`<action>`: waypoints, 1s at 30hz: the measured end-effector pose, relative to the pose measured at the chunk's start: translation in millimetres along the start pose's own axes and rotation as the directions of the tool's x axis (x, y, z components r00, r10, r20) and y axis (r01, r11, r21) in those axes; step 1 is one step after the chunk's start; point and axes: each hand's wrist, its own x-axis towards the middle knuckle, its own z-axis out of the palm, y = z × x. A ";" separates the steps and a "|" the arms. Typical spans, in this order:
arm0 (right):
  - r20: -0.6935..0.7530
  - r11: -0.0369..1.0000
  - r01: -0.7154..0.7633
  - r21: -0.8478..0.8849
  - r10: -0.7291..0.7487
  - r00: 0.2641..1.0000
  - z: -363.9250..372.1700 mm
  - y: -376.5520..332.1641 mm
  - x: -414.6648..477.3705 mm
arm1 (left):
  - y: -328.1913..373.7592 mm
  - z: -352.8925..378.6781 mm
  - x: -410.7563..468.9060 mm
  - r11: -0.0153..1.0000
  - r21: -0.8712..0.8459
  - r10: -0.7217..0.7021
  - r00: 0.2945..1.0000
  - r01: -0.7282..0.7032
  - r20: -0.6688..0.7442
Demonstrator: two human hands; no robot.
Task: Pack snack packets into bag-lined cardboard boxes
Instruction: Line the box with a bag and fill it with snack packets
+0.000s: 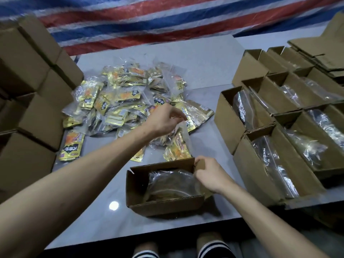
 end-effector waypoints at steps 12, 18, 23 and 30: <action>-0.053 0.997 0.054 -0.055 -0.057 0.997 -0.1 -1.4 -3.1 | 51.6 -69.1 -22.1 0.986 -0.049 0.131 0.918 -0.161 -0.374; -0.097 0.994 0.110 0.001 -0.109 0.989 2.1 -13.1 -1.0 | 33.2 -44.8 -20.4 0.994 0.102 -0.025 0.999 0.028 -0.029; -0.108 0.992 0.108 -0.059 -0.113 0.988 -0.3 -11.2 -0.6 | -17.9 -1.8 -13.4 0.934 0.237 -0.308 0.938 0.266 0.159; -0.107 0.997 0.071 -0.038 -0.074 0.991 1.5 -7.2 0.4 | -77.0 36.7 -13.0 0.777 0.202 -0.630 0.744 0.597 0.224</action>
